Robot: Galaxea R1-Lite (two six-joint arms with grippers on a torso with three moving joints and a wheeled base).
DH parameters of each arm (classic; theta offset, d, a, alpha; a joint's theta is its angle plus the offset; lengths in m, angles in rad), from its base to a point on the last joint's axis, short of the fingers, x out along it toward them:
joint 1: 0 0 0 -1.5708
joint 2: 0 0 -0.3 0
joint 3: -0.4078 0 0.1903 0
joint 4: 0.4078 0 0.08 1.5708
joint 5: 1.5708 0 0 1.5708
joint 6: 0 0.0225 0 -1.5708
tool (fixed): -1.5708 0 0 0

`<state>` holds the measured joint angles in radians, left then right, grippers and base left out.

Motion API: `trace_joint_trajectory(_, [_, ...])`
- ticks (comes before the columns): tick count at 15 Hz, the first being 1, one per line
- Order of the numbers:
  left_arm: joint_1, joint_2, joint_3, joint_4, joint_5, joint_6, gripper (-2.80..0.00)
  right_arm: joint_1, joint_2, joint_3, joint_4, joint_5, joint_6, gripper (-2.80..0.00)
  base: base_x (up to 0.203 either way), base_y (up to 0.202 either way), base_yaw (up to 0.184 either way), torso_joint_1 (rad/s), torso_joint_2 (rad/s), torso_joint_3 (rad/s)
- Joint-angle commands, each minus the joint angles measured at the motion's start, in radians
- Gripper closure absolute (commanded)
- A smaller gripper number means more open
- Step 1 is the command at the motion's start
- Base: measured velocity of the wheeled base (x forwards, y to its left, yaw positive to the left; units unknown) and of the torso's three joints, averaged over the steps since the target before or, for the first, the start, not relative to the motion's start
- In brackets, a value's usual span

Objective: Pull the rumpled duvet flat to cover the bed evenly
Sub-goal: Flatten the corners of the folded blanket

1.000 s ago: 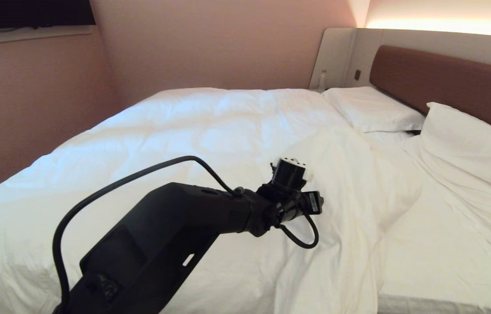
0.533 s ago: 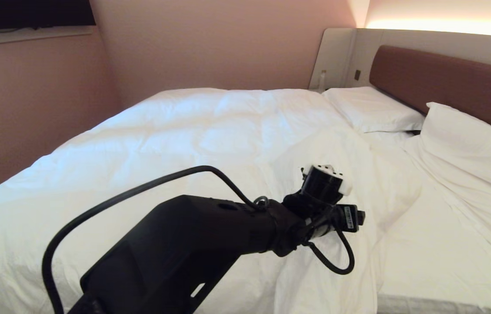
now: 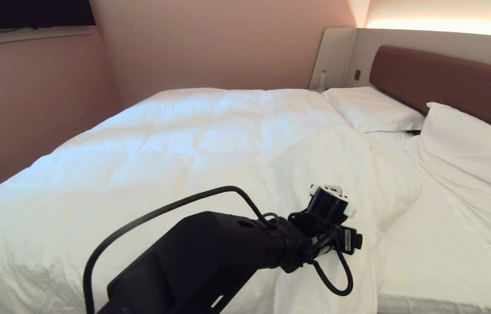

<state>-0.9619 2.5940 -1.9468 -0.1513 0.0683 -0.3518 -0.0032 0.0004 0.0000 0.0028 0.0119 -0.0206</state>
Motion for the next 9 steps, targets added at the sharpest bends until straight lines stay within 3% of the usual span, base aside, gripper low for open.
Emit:
trace_joint_trajectory(1, [-0.003, 0.038, -0.002, -0.004, 0.002, 0.014, -2.8, 0.0, 0.0, 0.0, -0.001, 0.0, -0.001, 0.0, 0.0, 0.0, 0.0, 0.0, 0.0, 0.0])
trace_joint_trajectory(9, [0.011, 0.141, -0.004, -0.004, 0.084, 0.144, -2.8, 0.0, 0.0, 0.0, 0.0, 0.0, -0.001, 0.0, 0.0, 0.0, 0.0, 0.0, 0.0, 0.0])
